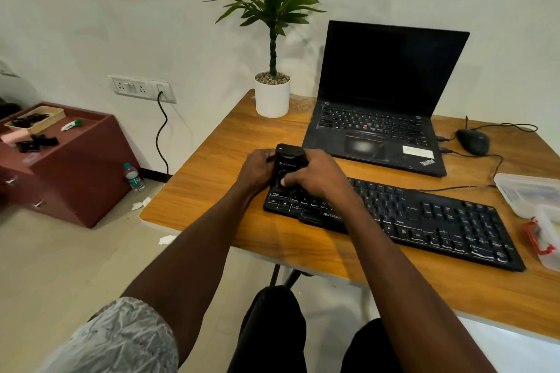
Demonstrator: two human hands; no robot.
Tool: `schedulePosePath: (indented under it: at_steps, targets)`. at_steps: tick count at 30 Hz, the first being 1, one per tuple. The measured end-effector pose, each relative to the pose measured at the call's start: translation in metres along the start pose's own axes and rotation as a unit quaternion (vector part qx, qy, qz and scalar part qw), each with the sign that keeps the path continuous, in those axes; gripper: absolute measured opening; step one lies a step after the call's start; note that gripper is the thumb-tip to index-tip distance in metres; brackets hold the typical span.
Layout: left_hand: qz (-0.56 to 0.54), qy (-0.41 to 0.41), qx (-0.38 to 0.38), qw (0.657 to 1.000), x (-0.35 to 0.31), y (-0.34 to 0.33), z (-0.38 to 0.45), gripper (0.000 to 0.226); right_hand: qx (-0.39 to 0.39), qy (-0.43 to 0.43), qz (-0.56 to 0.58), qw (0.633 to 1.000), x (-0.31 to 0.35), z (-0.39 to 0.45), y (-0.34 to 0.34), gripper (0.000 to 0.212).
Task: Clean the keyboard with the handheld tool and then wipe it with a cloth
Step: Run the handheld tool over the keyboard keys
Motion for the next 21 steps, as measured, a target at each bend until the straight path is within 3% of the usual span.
schedulePosePath:
  at_steps: [3,7,11,15,18,21]
  targets:
    - [-0.01,0.014,0.003,1.0,0.0,-0.001,0.001,0.024,-0.069,0.001,-0.035,0.997,0.0,0.002,0.005,0.04]
    - [-0.002,-0.015,-0.005,1.0,0.002,0.002,-0.002,0.011,0.037,0.01,-0.018,0.999,0.007,-0.002,-0.005,0.038]
    - [0.013,0.003,-0.006,1.0,0.001,0.001,0.0,0.03,-0.056,0.021,-0.041,0.997,0.007,0.001,-0.008,0.035]
    - [-0.004,-0.009,-0.01,1.0,0.006,0.001,-0.001,0.013,0.01,0.026,-0.035,0.999,0.01,0.0,-0.01,0.032]
    - [-0.006,0.01,0.002,1.0,0.001,0.001,0.001,0.03,-0.056,0.021,-0.035,0.998,0.006,0.004,-0.002,0.037]
    - [-0.014,0.003,-0.001,1.0,0.001,0.002,0.001,0.033,0.037,-0.002,0.026,0.999,0.003,0.003,-0.002,0.036]
Point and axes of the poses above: each hand's wrist, its own z-axis towards the middle knuckle, its own y-axis out of the back of the hand, x = y × z, the point moved 1 cm from there along z, towards the middle knuckle, and after that the axes turned 7 degrees about z, right-handed, at the moved point
